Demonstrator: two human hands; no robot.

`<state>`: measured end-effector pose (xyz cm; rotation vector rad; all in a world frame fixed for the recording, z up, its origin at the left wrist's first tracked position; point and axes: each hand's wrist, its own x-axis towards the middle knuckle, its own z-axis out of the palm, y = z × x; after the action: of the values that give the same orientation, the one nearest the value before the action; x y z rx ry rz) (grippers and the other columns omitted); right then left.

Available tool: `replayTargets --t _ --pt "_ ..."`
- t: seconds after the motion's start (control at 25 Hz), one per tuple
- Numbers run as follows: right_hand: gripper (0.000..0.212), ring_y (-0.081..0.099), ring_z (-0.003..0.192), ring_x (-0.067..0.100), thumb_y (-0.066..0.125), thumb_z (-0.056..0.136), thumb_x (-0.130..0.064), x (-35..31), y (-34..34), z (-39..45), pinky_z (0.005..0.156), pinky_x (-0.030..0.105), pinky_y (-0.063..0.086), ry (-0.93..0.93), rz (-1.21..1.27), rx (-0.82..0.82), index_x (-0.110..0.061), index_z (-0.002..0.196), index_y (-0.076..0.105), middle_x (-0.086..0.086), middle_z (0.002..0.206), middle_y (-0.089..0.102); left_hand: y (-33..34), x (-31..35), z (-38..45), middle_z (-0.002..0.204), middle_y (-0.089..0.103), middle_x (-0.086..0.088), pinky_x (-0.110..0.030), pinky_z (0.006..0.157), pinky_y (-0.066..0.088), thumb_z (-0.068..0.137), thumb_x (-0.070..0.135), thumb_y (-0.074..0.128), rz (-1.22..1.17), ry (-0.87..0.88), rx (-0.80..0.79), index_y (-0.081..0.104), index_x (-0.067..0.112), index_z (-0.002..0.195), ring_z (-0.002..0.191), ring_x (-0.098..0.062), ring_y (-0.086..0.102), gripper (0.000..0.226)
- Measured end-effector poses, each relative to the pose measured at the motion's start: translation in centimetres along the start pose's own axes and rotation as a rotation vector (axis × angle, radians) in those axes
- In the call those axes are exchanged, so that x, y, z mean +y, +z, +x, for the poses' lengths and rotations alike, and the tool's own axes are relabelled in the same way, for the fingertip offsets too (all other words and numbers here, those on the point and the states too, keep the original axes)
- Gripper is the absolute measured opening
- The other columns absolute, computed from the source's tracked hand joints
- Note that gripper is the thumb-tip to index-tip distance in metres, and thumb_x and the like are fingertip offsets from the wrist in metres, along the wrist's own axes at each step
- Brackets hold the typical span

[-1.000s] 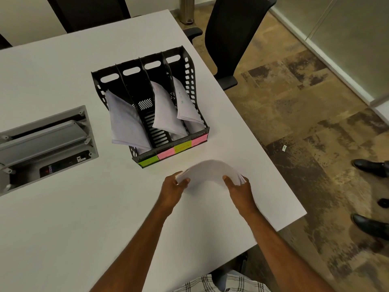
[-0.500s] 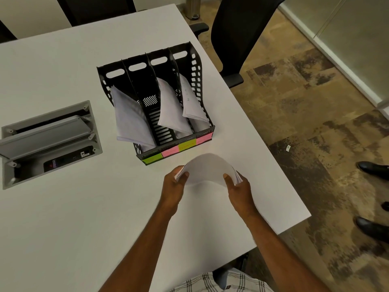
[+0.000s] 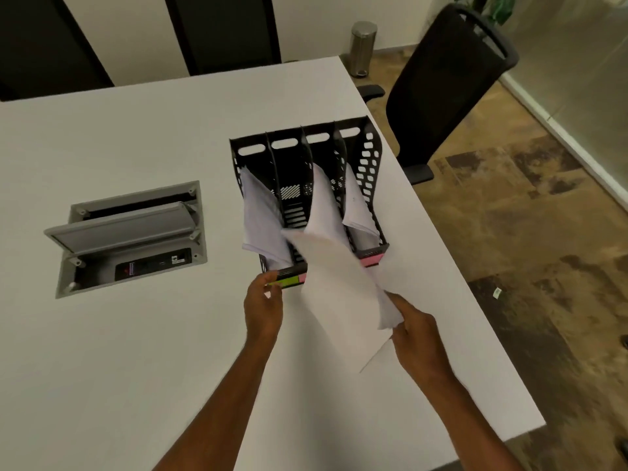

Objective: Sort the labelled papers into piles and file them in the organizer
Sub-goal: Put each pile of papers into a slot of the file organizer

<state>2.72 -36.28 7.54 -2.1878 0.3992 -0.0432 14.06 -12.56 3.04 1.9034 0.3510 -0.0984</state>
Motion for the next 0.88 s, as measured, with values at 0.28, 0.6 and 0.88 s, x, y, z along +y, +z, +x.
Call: replayTargets --t 0.28,0.6,0.88 --pt "0.039 0.062 0.119 0.021 0.055 0.097 -0.012 -9.8 0.2 5.5 0.101 0.038 0.051 -0.134 0.065 0.352 -0.012 0.137 0.058 0.005 0.127 0.066 -0.9 -1.2 2.1 0.149 0.048 -0.021 -0.041 0.119 0.027 0.089 0.007 0.067 0.654 0.445 -0.198 0.050 0.000 0.142 0.139 -0.038 0.042 0.056" --pt "0.054 0.068 0.108 0.028 0.066 0.092 -0.005 -14.7 7.6 13.7 0.086 0.043 0.059 -0.177 -0.231 0.451 -0.014 0.143 0.049 0.014 0.119 0.068 -1.5 -3.0 2.8 0.166 0.020 -0.006 -0.036 0.125 0.012 0.101 0.028 0.049 0.851 0.375 -0.325 0.022 0.013 0.157 0.154 -0.021 0.012 0.065" --pt "0.043 0.058 0.106 0.029 0.077 0.085 -0.022 -10.7 13.9 14.9 0.086 0.041 0.051 -0.135 -0.540 0.224 -0.017 0.125 0.063 0.009 0.115 0.067 -1.8 -3.7 3.1 0.167 0.017 -0.003 -0.032 0.125 0.005 0.102 0.029 0.048 0.825 0.374 -0.346 0.020 0.014 0.158 0.155 -0.019 0.009 0.065"
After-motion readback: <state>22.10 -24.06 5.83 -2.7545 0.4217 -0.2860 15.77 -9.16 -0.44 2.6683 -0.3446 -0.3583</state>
